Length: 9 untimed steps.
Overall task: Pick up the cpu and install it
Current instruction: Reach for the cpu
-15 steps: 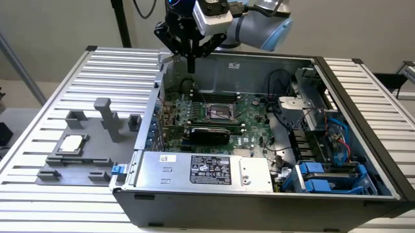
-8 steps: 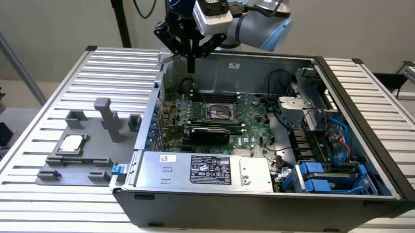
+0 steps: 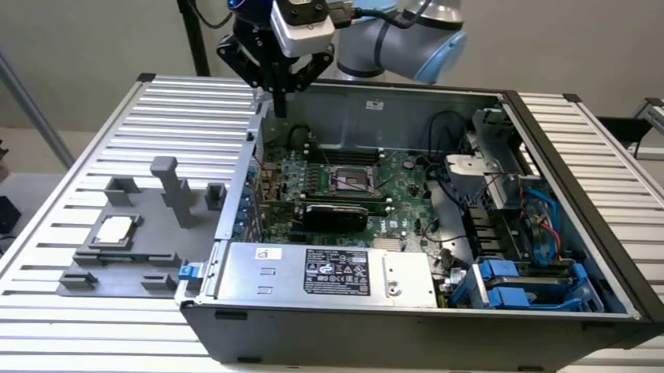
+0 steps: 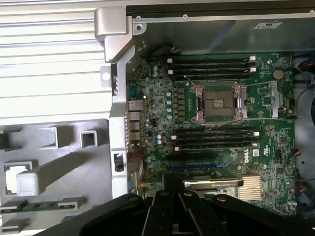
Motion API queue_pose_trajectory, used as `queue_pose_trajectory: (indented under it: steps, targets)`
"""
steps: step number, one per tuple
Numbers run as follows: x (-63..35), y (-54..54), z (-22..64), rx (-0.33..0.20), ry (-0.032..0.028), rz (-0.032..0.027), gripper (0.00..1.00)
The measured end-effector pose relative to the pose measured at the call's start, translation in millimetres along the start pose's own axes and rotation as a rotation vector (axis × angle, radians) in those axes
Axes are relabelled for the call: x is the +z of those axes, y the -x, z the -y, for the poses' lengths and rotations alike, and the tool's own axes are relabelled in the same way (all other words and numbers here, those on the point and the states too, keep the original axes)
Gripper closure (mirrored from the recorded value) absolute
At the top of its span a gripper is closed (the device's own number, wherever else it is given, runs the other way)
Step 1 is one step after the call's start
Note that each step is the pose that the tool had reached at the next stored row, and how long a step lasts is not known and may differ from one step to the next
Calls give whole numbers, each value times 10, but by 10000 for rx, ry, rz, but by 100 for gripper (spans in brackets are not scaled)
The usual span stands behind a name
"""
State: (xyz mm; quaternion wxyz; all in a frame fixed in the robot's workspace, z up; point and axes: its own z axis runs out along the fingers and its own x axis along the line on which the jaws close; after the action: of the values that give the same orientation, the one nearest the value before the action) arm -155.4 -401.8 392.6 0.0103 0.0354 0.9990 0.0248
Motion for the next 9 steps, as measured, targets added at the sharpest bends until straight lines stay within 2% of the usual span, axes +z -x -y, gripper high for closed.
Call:
queue_pose_trajectory:
  steps: [9]
  targets:
    - [-4,-406,32,-1,0,-1,89]
